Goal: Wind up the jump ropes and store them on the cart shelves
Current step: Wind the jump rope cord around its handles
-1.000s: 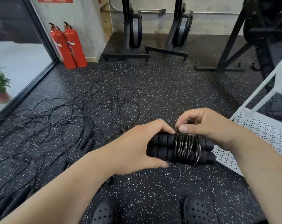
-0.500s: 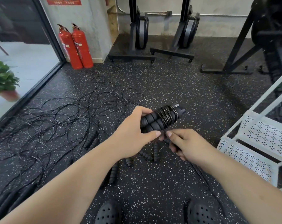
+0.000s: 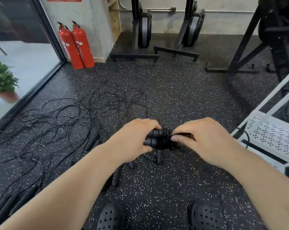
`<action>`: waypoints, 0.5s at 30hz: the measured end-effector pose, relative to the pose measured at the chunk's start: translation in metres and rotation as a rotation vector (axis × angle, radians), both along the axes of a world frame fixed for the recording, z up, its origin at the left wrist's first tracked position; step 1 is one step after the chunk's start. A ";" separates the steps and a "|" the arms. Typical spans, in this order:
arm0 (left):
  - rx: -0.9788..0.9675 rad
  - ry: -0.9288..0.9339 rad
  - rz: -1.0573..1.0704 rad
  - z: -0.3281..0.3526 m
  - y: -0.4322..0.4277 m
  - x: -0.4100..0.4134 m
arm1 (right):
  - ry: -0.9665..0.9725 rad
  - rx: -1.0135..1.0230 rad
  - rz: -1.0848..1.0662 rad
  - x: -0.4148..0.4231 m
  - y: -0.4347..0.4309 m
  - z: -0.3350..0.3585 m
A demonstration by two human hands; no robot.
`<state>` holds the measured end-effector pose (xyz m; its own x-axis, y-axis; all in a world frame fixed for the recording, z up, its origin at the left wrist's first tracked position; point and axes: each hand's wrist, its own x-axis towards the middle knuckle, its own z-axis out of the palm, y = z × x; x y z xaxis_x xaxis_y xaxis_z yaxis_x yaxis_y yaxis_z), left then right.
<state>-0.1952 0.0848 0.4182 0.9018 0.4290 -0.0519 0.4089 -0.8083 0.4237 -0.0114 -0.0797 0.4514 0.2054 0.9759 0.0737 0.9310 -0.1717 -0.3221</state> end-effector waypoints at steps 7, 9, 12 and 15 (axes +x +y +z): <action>-0.072 0.018 -0.198 0.015 -0.027 0.003 | 0.463 -0.035 -0.099 0.025 0.000 0.004; -0.143 -0.047 -0.184 0.022 -0.028 0.000 | 0.561 0.002 -0.083 0.027 -0.002 0.006; -0.199 -0.111 -0.162 0.031 -0.027 -0.005 | 0.684 0.045 -0.076 0.029 -0.004 0.006; -0.206 -0.128 -0.160 0.033 -0.028 -0.007 | 0.737 0.034 -0.063 0.031 -0.005 0.003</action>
<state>-0.2018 0.0568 0.4516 0.9619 0.2734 -0.0045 0.2159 -0.7494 0.6259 0.0200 -0.0848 0.4548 0.2690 0.9602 -0.0753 0.4602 -0.1968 -0.8657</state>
